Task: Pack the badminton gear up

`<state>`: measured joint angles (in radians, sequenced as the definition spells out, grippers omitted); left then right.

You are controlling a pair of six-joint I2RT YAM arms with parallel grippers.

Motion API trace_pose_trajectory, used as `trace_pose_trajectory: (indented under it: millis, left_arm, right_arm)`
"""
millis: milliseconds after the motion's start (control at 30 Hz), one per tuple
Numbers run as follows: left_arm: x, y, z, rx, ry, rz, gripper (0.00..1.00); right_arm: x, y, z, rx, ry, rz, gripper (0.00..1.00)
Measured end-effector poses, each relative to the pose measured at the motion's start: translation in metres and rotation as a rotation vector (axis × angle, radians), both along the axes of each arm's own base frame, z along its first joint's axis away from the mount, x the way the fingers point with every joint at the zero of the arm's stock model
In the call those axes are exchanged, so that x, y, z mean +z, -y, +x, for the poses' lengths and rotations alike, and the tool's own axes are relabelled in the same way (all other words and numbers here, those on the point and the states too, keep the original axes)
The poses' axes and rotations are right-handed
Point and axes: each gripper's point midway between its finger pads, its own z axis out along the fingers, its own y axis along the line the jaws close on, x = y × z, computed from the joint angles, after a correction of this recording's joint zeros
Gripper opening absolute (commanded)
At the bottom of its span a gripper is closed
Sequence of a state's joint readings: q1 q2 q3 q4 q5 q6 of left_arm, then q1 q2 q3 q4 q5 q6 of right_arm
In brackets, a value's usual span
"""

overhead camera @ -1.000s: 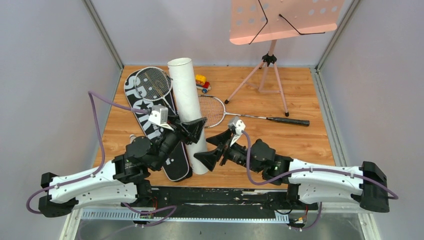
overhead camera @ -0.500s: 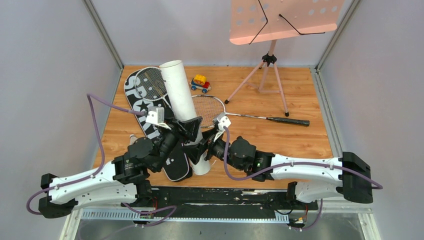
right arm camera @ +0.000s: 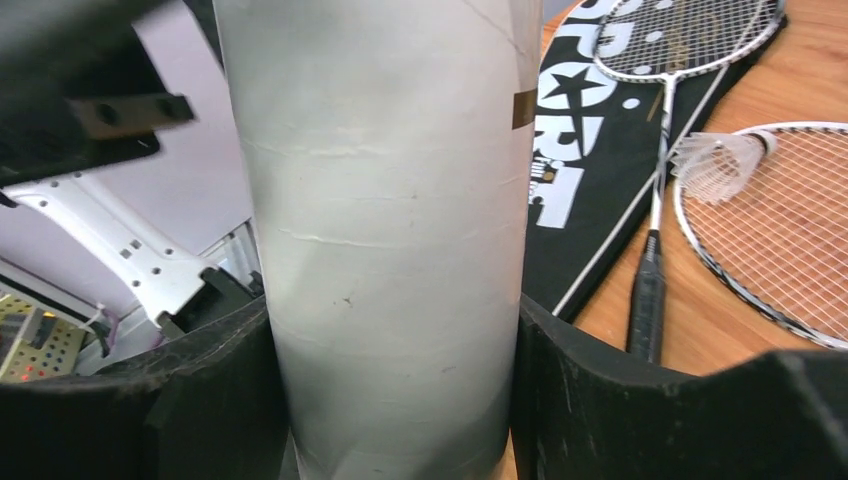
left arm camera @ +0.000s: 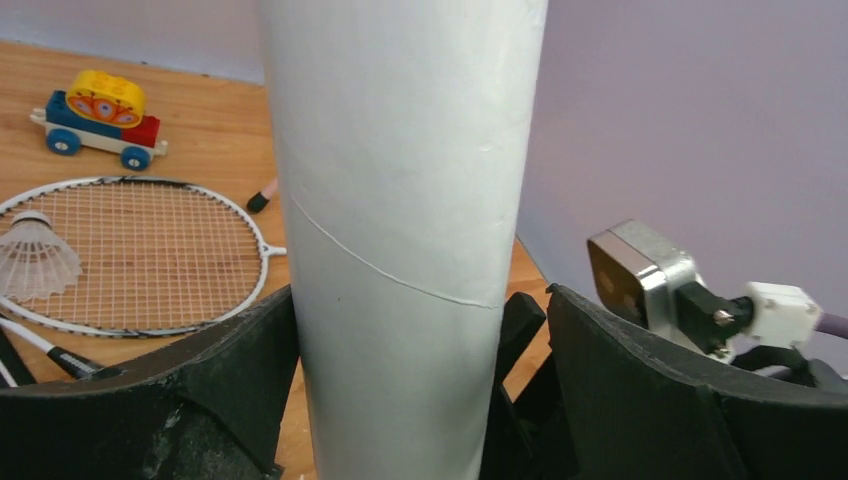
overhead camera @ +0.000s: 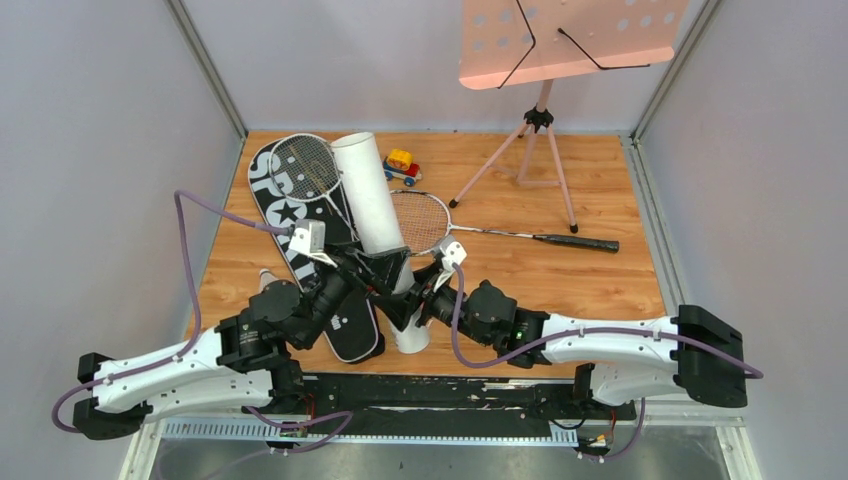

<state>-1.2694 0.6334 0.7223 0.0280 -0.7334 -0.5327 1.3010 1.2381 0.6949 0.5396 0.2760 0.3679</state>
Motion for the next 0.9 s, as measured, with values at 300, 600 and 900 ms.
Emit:
trace_pose_trajectory:
  millis: [300,600,900]
  left_arm:
    - [0.002,0.001,-0.012,-0.08,0.012,0.006,1.0]
    - [-0.036,-0.008,-0.009,-0.048,-0.041,0.217,1.0]
    - [-0.081,-0.042,0.05,0.224,-0.234,0.326,0.98]
  right_arm:
    - [-0.016,0.032,0.005,-0.051,0.035,-0.004,0.31]
    - [0.035,0.099,0.001,-0.141,0.109,0.14,0.28]
    - [0.073,0.165,-0.012,-0.178,0.203,0.222,0.28]
